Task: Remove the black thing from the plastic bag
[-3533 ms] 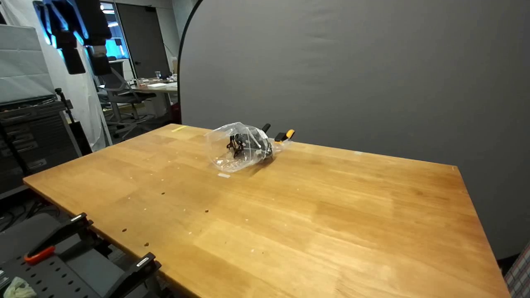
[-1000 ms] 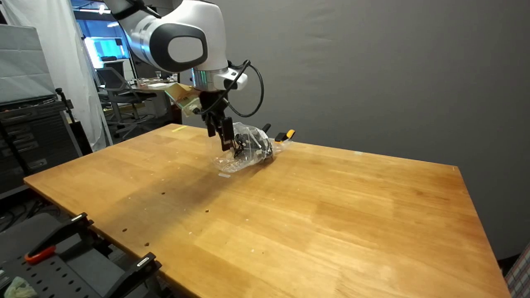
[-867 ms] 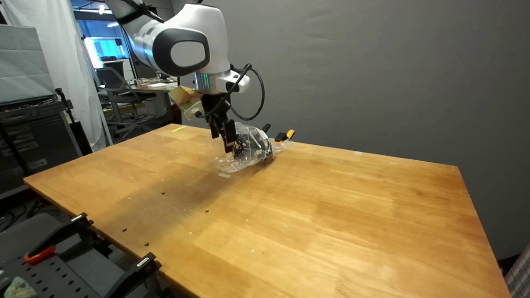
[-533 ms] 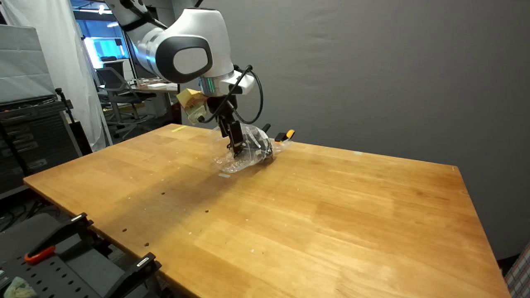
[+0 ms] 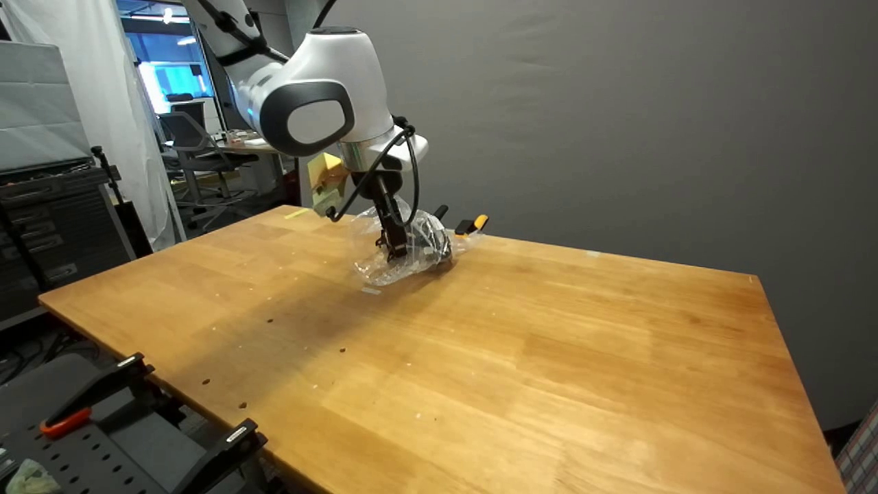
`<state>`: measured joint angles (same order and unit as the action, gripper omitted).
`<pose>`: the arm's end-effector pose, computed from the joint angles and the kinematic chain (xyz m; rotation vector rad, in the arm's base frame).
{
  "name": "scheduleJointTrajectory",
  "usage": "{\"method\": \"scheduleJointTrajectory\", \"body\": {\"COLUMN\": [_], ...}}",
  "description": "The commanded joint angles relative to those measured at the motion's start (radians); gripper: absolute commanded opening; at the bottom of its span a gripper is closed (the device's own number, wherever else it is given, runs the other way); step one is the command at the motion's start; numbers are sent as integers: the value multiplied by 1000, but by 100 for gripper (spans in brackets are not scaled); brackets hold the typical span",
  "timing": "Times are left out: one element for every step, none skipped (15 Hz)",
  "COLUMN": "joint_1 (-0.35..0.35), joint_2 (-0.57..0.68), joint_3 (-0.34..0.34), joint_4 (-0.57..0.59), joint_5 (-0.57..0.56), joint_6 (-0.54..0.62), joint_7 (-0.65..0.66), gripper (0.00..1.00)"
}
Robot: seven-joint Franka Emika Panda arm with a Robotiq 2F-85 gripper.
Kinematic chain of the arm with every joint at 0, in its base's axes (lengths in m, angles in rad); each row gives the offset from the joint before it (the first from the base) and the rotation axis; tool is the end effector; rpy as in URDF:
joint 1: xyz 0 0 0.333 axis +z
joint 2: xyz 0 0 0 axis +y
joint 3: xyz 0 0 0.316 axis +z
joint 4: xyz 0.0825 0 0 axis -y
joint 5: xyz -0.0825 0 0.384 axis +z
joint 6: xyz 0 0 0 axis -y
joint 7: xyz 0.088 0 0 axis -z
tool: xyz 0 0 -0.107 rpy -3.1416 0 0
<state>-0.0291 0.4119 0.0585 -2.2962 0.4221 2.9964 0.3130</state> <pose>0.5479 -0.0127 0.1952 -2.7530 1.0068 -0.3694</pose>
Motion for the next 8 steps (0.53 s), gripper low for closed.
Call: {"method": "scheduleJointTrajectory", "body": {"joint_1": [-73,-93,-98,-103,-116,-126,-142,-154], "joint_2": [44,51,59,67,74,82,90,99], "joint_3": [81,101,104,105,114,119,130,138], "joint_4": [54,64,71,77,85,90,97,105], "joint_5": [96,117,125,128,134,139,147,151], "joint_6": [57,61,76,91,94,99,98,98], "joint_7": [-11,-14,-8,-6,-9,-8,-12,-13], "gripper": [100,100,100,100,100,100,100,100]}}
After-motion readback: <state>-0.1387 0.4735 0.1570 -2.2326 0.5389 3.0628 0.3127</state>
